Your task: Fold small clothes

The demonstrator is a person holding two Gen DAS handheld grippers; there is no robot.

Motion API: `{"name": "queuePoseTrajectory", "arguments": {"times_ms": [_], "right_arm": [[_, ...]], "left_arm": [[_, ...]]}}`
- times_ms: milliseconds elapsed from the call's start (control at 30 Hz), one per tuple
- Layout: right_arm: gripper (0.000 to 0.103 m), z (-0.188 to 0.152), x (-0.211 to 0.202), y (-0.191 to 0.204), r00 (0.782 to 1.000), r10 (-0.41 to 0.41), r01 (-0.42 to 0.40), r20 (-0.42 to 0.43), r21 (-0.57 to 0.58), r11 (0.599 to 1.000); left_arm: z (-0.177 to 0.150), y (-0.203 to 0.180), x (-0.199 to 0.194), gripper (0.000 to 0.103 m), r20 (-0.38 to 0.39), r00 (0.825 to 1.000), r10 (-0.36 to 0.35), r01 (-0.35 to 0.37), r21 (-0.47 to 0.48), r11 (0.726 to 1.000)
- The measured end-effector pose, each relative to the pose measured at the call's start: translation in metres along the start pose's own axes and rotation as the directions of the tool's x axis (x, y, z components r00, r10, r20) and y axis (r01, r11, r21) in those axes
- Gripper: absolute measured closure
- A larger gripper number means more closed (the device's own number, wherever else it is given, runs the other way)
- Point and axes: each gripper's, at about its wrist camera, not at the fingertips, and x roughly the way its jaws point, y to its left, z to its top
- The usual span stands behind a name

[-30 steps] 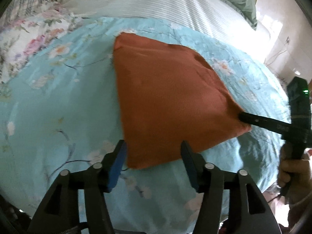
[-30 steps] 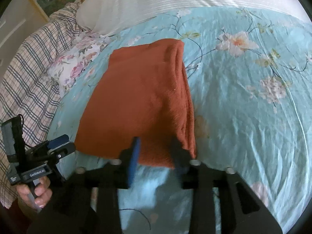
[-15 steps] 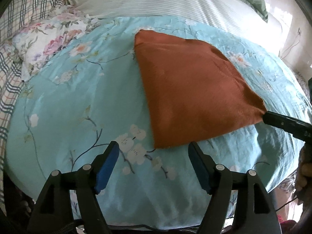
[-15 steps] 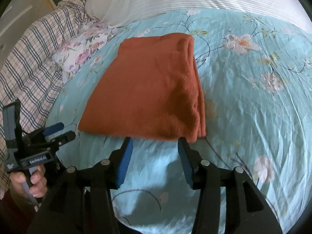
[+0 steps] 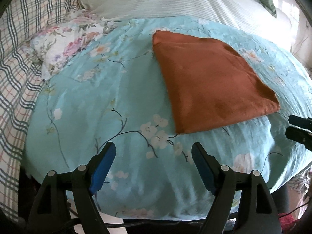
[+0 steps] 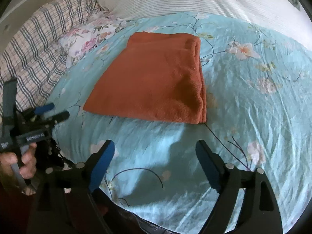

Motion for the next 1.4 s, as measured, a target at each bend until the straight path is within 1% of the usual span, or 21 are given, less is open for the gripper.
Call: {"name": "queuePoseTrajectory", "arguments": {"times_ms": [167,233,300,400,533,600,900,1400], "right_arm": [[0.015,0.002,-0.011,0.006,1.0,-0.023,0.024,0.003,-0.055,0.998],[0.012,0.004,-0.018,0.008,1.0,-0.019,0.02,0.014,-0.068,0.998],[0.004,0.008,-0.025,0.009,1.0,-0.009,0.011,0.026,-0.079,0.997],[0.003,0.013,-0.032,0.012,0.999,-0.007,0.011,0.047,-0.098,0.995],[0.002,0.017,-0.028,0.011,0.999,-0.01,0.015,0.047,-0.107,0.994],[0.002,0.02,-0.022,0.008,0.999,-0.01,0.014,0.038,-0.104,0.994],[0.002,0.032,0.004,-0.003,1.0,0.001,-0.001,-0.001,-0.08,0.997],[0.002,0.062,0.021,-0.011,1.0,0.0,-0.001,-0.008,-0.09,0.996]], "left_arm": [[0.005,-0.002,-0.019,0.02,0.051,0.997,0.061,-0.063,0.029,0.998],[0.009,-0.003,-0.027,0.019,0.068,0.995,0.071,-0.074,0.041,0.996],[0.015,-0.004,-0.037,0.017,0.088,0.993,0.081,-0.086,0.054,0.995],[0.021,-0.008,-0.046,0.014,0.108,0.99,0.095,-0.103,0.073,0.992],[0.026,-0.014,-0.05,0.01,0.123,0.986,0.112,-0.124,0.099,0.987],[0.026,-0.015,-0.047,0.009,0.12,0.986,0.113,-0.126,0.101,0.987],[0.03,-0.016,-0.016,0.009,0.066,0.991,0.116,-0.121,0.087,0.989],[0.045,-0.025,0.001,0.009,0.044,0.994,0.1,-0.104,0.097,0.99]]}}
